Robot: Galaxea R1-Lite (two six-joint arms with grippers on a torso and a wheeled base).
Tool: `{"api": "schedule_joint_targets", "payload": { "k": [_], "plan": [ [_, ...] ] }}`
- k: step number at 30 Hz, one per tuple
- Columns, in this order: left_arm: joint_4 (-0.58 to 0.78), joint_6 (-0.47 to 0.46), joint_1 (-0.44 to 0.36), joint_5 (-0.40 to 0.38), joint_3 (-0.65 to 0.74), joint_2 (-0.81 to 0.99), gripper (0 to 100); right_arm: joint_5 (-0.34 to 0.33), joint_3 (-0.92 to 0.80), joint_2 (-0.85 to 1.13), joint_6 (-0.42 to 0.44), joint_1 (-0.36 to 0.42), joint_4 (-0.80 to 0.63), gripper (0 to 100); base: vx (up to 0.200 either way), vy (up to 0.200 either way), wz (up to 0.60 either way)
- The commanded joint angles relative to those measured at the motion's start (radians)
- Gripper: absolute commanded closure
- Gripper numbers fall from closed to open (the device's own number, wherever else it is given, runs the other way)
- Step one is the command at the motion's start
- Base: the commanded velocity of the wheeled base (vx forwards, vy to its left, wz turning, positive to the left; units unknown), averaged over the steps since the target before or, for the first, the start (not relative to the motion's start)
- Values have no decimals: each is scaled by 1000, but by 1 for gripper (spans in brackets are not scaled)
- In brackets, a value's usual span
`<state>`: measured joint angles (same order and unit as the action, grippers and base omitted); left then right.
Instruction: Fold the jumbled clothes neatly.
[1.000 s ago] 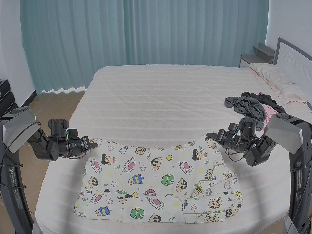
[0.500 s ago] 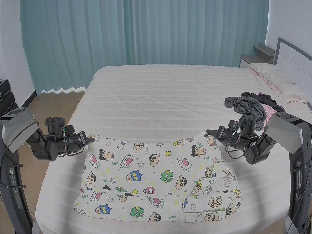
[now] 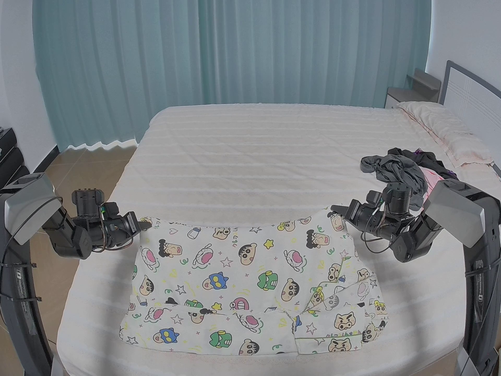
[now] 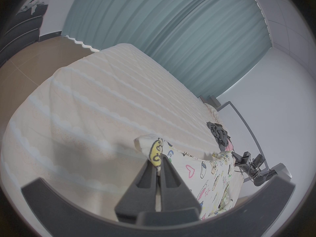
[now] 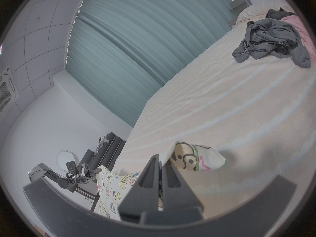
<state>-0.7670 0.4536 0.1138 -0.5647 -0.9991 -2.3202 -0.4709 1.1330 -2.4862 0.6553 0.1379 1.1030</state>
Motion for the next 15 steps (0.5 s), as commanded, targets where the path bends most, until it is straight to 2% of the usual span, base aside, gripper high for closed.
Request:
{"api": "schedule_joint_targets", "payload": {
  "k": [1,5,15],
  "plan": [
    [0,-3,1,-1,7,4,100,-2,-22,4,-2,0,3,100,0,0,0],
    [0,-35,10,-7,31,9,100,-2,-50,12,-10,0,11,100,0,0,0],
    [-2,-208,12,-9,102,9,100,-15,-131,32,-42,9,63,100,0,0,0]
  ]
}}
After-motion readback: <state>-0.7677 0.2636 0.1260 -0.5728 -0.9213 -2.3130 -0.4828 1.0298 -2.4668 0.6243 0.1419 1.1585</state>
